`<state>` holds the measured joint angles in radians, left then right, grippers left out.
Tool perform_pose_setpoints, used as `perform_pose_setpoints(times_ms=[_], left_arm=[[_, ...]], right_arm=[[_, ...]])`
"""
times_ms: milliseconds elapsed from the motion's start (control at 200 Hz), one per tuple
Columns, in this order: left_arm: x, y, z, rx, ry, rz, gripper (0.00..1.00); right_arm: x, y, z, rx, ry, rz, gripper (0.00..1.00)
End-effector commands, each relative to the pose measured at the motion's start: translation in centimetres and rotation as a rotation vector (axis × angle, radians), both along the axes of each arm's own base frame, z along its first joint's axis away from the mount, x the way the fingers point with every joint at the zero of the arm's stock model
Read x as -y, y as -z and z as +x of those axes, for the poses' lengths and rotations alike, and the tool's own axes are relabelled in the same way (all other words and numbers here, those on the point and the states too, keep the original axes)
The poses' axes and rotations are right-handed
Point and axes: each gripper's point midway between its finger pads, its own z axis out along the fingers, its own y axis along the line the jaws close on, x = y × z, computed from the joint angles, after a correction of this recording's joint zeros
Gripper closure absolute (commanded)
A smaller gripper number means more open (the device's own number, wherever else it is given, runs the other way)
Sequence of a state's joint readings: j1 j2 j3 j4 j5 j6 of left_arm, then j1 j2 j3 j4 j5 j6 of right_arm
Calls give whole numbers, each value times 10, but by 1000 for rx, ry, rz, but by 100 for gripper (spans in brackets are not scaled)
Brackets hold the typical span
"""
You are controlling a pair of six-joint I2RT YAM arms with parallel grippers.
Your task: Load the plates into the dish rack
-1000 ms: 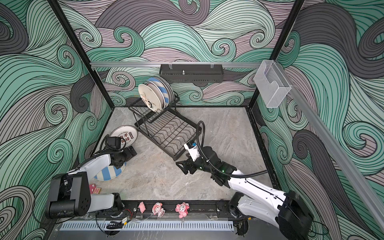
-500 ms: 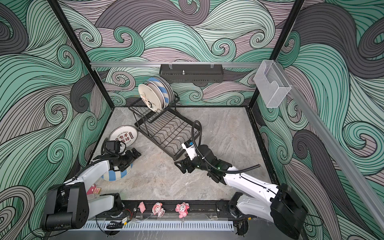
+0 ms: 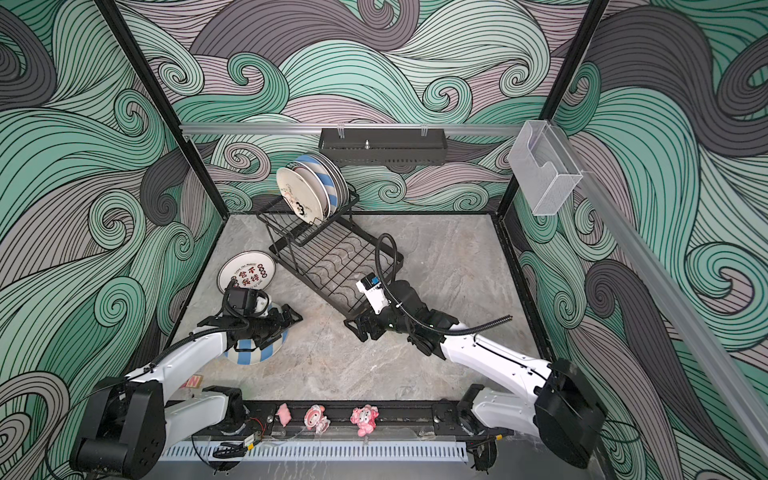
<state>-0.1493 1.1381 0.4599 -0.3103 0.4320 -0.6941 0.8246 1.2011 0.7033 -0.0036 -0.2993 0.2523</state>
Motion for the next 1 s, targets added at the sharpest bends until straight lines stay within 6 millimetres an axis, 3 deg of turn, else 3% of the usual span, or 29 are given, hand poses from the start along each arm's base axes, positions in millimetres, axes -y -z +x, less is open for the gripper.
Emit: perform_pose_setpoints(times_ms=[0, 480, 560, 685, 826, 996], left_arm=[[17, 4, -7, -45, 22, -28, 1], [73, -33, -16, 62, 274, -42, 1], [52, -33, -16, 31, 256, 97, 1], [8, -46, 0, 77, 144, 304, 1], [-46, -53, 23, 151, -55, 398, 1], [-101, -53, 31, 199, -244, 496, 1]], right_arm=[[-10, -5, -2, -43, -32, 39, 13], [-8, -1, -3, -126, -5, 41, 12], [-10, 0, -4, -147, -9, 50, 12], [-12, -2, -6, -167, -13, 73, 12], [-11, -2, -9, -177, -13, 82, 12], [-8, 0, -15, -161, -35, 29, 12]])
